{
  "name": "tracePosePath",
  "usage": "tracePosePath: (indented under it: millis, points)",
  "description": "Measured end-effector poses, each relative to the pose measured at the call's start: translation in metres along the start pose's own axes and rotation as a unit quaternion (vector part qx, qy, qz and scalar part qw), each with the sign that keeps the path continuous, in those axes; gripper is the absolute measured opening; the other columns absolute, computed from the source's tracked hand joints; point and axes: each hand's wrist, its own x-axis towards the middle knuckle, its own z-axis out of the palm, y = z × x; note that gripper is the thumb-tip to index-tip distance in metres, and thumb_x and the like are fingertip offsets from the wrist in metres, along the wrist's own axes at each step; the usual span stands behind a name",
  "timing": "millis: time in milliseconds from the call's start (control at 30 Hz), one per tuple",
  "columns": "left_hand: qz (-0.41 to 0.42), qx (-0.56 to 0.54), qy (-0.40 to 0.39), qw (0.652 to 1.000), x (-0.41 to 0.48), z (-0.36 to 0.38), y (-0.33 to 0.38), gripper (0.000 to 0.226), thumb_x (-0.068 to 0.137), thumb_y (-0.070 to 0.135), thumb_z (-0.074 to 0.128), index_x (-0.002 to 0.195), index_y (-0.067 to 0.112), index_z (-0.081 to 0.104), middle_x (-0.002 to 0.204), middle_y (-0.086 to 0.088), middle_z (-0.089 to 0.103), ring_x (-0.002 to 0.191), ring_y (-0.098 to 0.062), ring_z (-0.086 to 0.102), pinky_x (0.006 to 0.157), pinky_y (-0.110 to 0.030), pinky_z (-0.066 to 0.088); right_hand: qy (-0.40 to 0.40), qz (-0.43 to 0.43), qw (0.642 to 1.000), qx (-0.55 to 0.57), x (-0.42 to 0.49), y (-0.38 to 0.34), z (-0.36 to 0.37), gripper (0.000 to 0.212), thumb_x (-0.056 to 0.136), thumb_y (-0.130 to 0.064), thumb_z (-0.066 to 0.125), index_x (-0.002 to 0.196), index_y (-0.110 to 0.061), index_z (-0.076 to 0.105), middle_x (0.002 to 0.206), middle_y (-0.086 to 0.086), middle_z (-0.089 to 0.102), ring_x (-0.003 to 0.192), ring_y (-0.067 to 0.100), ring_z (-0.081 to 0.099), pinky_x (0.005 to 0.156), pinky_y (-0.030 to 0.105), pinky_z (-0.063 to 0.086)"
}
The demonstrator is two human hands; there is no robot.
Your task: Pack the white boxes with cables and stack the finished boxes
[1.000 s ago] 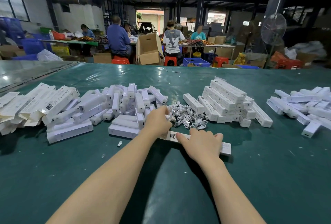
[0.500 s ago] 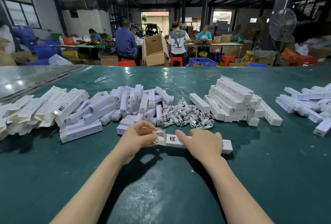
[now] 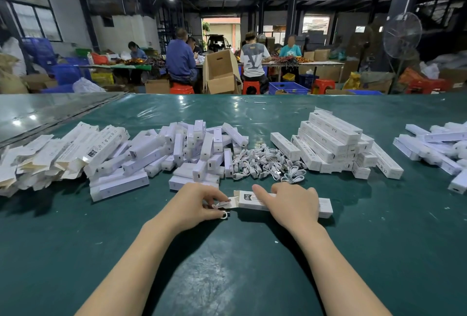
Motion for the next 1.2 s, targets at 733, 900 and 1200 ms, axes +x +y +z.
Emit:
tracePosePath:
  millis: [733, 900, 1200]
  points:
    - [0.014, -0.022, 0.152, 0.988, 0.007, 0.025, 0.017, 0.012, 0.078, 0.014, 0.071, 0.089, 0.020, 0.071, 0.081, 0.011, 0.066, 0.080, -0.014, 0.061, 0.079, -0.029, 0.047, 0.003, 0.003, 1.000, 0.011, -0.001, 0.001, -0.001, 0.056, 0.084, -0.068, 0.025, 0.058, -0.022, 0.043, 0.058, -0.006, 0.046, 0.069, 0.022, 0.049, 0.073, 0.036, 0.026]
    - [0.047, -0.017, 0.055, 0.997, 0.003, 0.013, 0.009, 0.014, 0.076, 0.014, 0.073, 0.083, 0.026, 0.069, 0.079, 0.012, 0.066, 0.075, -0.006, 0.055, 0.072, -0.021, 0.044, 0.016, 0.028, 0.999, 0.016, 0.000, -0.001, 0.000, 0.044, 0.086, -0.054, 0.033, 0.064, -0.021, 0.052, 0.062, -0.004, 0.054, 0.069, 0.022, 0.052, 0.072, 0.035, 0.026]
    - [0.056, -0.017, -0.002, 0.998, 0.003, 0.016, 0.008, 0.014, 0.076, 0.012, 0.073, 0.083, 0.024, 0.073, 0.070, 0.026, 0.060, 0.072, 0.007, 0.053, 0.065, -0.006, 0.037, 0.014, 0.061, 0.998, 0.011, 0.002, 0.003, -0.003, 0.041, 0.086, -0.052, 0.034, 0.076, -0.021, 0.058, 0.083, 0.001, 0.067, 0.072, 0.023, 0.049, 0.075, 0.035, 0.027]
